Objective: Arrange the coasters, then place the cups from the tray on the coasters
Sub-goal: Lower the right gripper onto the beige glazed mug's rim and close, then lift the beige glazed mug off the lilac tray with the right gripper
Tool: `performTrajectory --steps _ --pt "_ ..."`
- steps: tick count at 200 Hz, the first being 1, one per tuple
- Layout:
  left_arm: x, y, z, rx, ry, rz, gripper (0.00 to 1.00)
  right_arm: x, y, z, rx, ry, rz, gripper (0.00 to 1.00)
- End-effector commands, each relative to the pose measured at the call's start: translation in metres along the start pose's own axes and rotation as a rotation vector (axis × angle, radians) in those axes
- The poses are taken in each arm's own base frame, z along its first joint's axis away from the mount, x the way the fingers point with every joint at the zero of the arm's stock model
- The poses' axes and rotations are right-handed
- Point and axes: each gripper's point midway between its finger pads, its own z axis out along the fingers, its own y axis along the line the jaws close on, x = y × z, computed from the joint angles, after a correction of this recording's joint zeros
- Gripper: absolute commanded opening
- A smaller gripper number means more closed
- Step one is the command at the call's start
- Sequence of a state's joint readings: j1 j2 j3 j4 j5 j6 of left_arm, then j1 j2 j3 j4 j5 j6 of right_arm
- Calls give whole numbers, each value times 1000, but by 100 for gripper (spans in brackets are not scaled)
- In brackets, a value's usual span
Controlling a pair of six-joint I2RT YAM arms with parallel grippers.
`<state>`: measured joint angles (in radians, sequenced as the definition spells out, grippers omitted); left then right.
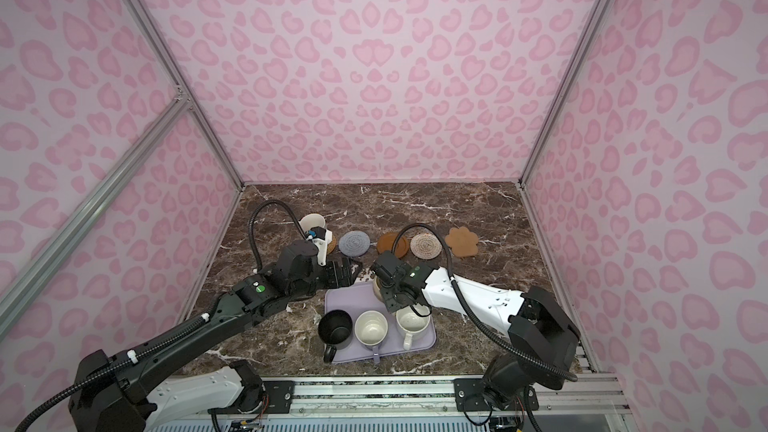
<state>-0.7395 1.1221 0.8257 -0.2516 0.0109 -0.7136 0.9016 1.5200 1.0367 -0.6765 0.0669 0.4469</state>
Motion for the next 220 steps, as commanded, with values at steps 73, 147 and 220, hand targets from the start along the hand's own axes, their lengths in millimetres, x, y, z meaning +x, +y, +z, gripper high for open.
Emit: performTrajectory --steps 73,147,220 --pt "-14 -9 -5 38 -67 -3 97 -10 12 0 -19 -38 50 42" --pt "-10 -2 -1 11 -58 -9 97 -11 17 -2 13 -49 53 33" --pt "-12 3 -7 -13 -78 -12 97 -6 23 11 -1 -19 76 31"
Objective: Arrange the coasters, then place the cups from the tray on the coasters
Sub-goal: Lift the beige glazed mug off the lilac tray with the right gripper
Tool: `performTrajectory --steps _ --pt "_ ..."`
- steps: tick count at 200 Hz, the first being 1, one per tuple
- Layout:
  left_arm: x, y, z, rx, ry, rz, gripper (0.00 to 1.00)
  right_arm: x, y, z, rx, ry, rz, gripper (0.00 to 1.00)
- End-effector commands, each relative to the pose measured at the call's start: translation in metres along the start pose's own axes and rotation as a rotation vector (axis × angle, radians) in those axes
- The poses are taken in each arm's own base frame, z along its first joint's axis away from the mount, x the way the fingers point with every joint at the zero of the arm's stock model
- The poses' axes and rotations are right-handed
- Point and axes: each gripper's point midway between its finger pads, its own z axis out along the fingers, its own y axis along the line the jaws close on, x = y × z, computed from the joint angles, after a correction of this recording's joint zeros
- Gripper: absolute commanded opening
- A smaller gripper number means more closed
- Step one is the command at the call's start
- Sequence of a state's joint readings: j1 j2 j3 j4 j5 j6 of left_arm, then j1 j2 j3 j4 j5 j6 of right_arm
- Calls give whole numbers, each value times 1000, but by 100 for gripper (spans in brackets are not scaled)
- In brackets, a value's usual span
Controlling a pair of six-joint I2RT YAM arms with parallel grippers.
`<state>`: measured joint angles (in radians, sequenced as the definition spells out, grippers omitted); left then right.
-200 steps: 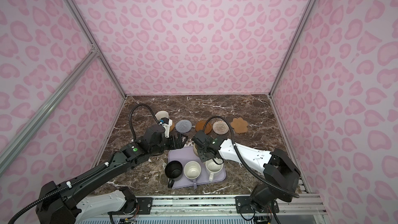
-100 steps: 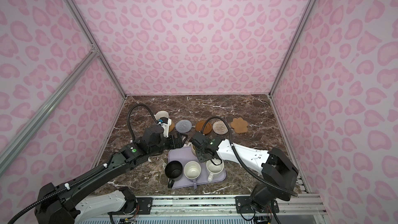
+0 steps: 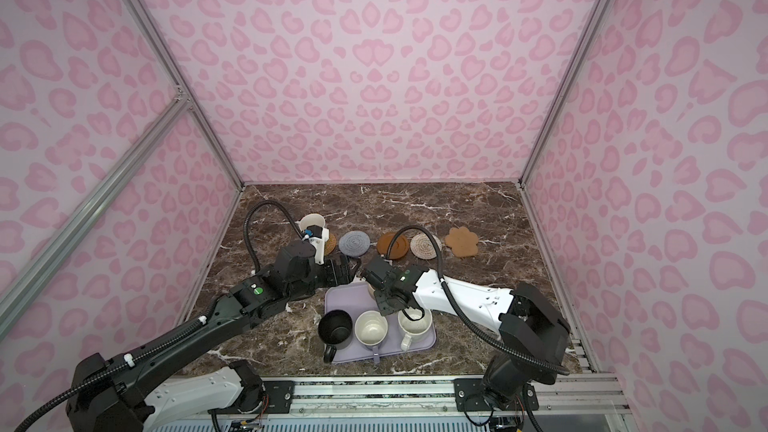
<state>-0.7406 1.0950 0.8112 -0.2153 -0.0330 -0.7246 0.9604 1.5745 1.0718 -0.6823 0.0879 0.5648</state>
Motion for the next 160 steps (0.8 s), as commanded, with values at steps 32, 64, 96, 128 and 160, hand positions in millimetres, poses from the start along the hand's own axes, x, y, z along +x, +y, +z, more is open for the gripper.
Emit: performTrajectory --steps 32,64,96,128,160 --pt "-2 4 -2 -15 -15 14 97 -9 8 10 -16 -27 20 30" --pt "-4 3 -5 -14 -29 17 97 -15 9 6 -16 -46 21 19" --pt "-6 6 -8 -28 -45 15 97 -22 11 0 -24 -74 14 0" --pt "-9 10 -12 -36 -73 -24 97 -27 14 -15 -42 -117 7 0" --pt "-13 14 -16 -63 -95 -79 97 -33 18 -31 -79 -178 19 0"
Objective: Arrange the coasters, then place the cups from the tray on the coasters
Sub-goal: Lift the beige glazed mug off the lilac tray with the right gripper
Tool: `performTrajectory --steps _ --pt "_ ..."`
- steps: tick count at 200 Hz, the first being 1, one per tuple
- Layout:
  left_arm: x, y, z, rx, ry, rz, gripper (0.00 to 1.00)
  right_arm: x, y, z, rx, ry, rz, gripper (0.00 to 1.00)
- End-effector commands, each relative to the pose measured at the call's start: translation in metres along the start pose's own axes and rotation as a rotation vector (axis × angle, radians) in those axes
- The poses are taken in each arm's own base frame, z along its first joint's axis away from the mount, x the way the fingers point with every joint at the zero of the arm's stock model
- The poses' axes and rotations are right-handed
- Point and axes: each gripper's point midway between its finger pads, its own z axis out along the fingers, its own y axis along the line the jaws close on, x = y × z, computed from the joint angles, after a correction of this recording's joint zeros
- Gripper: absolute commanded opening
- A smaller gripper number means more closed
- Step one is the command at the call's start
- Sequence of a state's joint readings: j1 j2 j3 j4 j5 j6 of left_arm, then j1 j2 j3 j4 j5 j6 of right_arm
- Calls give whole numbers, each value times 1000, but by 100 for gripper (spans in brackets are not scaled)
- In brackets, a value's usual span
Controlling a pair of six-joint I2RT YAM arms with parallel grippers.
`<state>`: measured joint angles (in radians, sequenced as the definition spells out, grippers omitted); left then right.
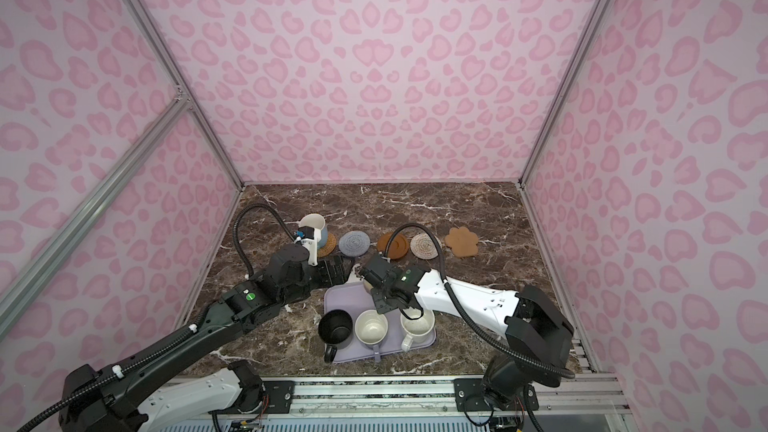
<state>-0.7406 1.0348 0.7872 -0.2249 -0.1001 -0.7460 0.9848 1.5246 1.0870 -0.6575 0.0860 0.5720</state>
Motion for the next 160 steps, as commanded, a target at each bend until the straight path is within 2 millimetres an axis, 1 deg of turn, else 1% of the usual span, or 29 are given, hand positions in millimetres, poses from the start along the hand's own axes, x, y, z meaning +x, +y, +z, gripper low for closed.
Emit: performTrajectory --steps 1,20,37,66,81,96,111,136,149,152,160 --pt "-6 6 -3 -35 -31 -56 97 -21 5 -10 -20 -108 15 0" --pt "-8 7 -5 -34 -48 -80 97 -31 4 -16 -6 -139 10 0" --pt "-12 12 -9 -58 -68 -84 97 -40 5 -18 -2 -157 20 0" --pt "-35 9 -20 -53 -91 -59 97 -62 9 -13 1 -171 26 0" --pt "-43 8 -24 -41 -94 -53 97 -75 11 -12 5 -186 31 0" --pt "-48 13 -26 -51 -99 -61 97 -90 15 -10 -3 -205 34 0" --pt "-52 18 -24 -59 -97 -73 97 -103 15 -7 25 -217 33 0" --pt "-58 25 -19 -75 -99 -82 97 -124 13 5 71 -223 32 0" --pt "-64 31 -12 -88 -122 -86 97 -127 9 17 106 -217 21 0" --pt "-66 32 -10 -93 -125 -88 97 -138 13 12 94 -241 30 0" --pt "-68 38 -7 -114 -131 -96 97 -143 14 18 83 -238 40 0"
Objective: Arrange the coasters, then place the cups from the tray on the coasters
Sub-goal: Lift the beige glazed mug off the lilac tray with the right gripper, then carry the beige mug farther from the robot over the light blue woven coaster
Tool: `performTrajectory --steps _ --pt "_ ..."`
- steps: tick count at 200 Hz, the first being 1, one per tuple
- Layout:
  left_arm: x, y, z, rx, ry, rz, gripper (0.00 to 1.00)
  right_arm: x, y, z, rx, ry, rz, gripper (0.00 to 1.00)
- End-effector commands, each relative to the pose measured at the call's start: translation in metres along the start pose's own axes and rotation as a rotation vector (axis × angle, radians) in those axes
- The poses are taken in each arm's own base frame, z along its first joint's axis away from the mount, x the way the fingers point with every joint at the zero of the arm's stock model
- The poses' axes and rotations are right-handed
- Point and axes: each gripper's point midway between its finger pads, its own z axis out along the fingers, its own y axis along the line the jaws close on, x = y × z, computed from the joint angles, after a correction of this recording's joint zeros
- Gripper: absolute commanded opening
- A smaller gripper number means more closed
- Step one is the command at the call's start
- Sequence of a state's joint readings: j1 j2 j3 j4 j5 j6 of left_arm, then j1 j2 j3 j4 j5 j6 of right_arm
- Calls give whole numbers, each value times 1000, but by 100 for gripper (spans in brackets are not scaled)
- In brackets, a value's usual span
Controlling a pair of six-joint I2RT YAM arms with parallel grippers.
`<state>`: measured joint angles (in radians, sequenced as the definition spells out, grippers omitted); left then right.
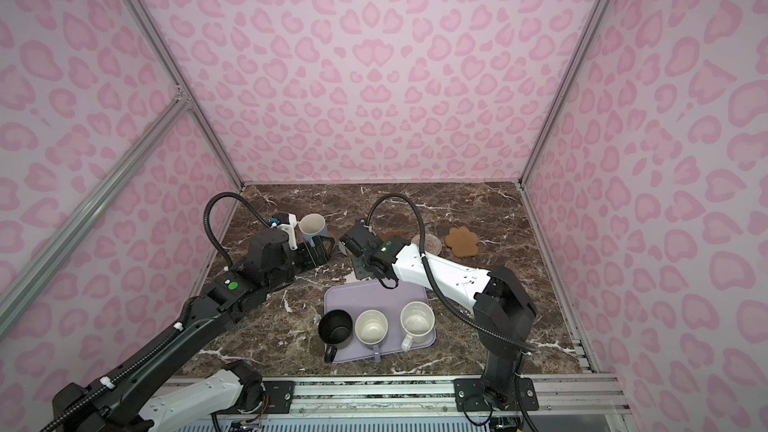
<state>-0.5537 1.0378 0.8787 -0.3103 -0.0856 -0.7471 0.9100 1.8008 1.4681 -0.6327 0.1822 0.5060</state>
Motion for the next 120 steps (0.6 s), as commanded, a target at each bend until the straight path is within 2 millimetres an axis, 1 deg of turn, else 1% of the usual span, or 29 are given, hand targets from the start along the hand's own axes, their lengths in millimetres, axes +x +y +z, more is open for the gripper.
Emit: performTrajectory --steps 1,18,34,51,79,97,120 --pt "-14 0 8 -3 -39 1 97 -28 -1 11 27 -73 12 0" --pt "-22 6 11 -11 -66 -10 96 -36 1 25 9 -62 41 0" --pt "-29 13 15 -12 -63 -30 96 -46 1 33 14 -67 60 0" --pt "-30 17 21 -14 -35 -40 97 -55 5 40 20 -69 66 0" --pt "-22 16 32 4 -6 -40 97 -66 3 55 79 -83 115 0" --pt "-16 25 39 -26 8 -46 97 -73 7 63 91 -80 124 0" --pt "-13 33 43 -40 6 -69 97 -79 13 72 85 -76 138 0"
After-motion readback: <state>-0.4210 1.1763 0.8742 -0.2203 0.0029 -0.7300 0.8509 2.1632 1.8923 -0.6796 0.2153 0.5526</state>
